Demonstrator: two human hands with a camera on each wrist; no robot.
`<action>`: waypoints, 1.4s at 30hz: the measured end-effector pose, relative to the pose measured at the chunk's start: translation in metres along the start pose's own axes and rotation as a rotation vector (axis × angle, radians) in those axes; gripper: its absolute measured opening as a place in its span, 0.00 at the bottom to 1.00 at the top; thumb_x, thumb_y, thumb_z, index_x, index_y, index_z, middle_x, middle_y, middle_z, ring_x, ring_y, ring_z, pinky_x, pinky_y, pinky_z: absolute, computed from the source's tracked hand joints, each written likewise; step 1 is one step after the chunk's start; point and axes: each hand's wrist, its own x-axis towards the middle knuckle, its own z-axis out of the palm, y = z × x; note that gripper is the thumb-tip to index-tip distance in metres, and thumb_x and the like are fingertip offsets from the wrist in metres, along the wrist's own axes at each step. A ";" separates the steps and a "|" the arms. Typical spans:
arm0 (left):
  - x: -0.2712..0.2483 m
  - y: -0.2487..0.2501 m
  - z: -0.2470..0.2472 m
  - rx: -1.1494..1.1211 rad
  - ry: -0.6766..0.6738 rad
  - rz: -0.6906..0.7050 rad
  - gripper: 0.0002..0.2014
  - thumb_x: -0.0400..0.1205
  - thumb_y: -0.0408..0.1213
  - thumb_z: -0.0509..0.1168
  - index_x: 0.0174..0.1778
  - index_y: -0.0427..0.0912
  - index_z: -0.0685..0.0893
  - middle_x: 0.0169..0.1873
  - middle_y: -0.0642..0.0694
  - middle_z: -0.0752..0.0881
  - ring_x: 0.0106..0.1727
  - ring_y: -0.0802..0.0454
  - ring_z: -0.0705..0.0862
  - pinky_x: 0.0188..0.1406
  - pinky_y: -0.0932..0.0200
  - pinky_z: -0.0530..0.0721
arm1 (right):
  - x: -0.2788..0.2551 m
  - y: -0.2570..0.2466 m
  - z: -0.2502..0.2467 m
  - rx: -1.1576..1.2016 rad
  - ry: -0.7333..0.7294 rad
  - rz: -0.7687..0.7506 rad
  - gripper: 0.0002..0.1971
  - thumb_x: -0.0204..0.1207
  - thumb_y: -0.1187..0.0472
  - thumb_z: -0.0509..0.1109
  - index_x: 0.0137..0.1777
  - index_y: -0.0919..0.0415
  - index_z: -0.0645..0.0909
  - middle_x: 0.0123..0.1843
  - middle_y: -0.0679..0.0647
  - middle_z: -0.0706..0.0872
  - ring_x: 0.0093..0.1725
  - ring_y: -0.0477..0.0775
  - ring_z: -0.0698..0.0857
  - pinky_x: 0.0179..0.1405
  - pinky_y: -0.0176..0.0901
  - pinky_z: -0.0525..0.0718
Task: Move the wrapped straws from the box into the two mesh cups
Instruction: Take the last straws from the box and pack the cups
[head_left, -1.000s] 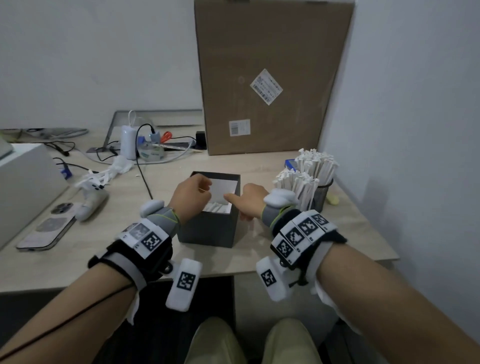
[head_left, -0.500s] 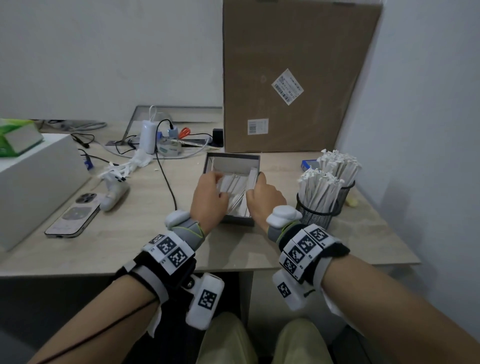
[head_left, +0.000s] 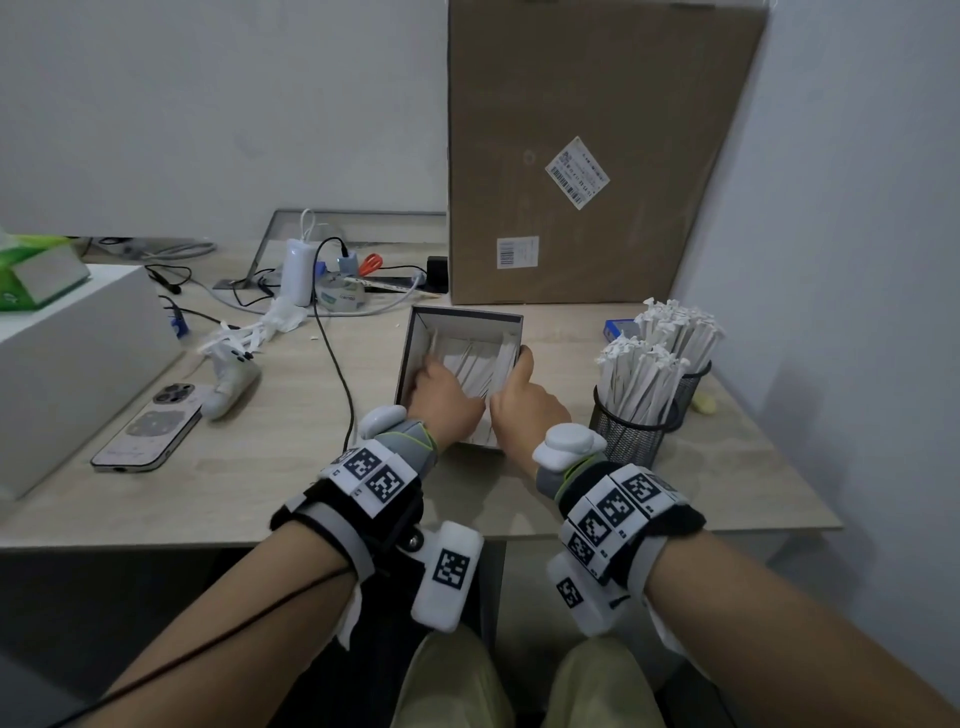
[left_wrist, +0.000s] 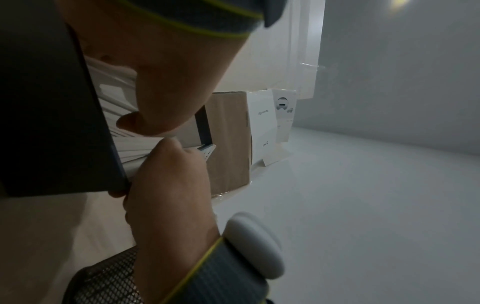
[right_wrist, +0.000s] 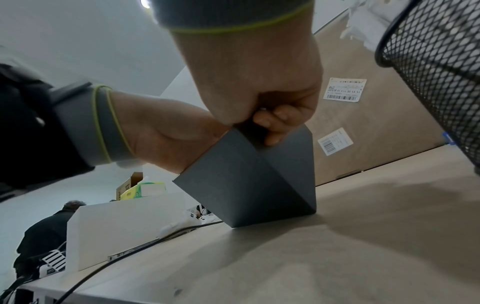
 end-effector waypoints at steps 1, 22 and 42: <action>0.000 0.000 0.001 0.022 0.004 -0.017 0.41 0.78 0.40 0.66 0.80 0.32 0.49 0.76 0.31 0.63 0.76 0.32 0.67 0.75 0.41 0.69 | -0.001 0.000 0.000 0.005 -0.004 0.002 0.33 0.84 0.59 0.54 0.82 0.67 0.42 0.58 0.68 0.85 0.55 0.70 0.84 0.41 0.51 0.71; 0.014 0.018 0.017 0.201 0.157 -0.134 0.36 0.78 0.40 0.67 0.77 0.35 0.57 0.71 0.29 0.72 0.73 0.33 0.70 0.73 0.44 0.66 | 0.003 0.002 0.000 0.109 -0.050 0.015 0.34 0.83 0.57 0.55 0.82 0.65 0.43 0.59 0.70 0.85 0.55 0.71 0.83 0.43 0.52 0.72; 0.019 -0.004 0.015 0.157 -0.041 0.074 0.25 0.77 0.41 0.66 0.67 0.33 0.71 0.66 0.30 0.74 0.66 0.32 0.77 0.66 0.44 0.77 | -0.004 0.006 0.001 0.027 -0.020 -0.047 0.32 0.84 0.60 0.53 0.83 0.67 0.43 0.57 0.70 0.86 0.54 0.71 0.84 0.42 0.52 0.73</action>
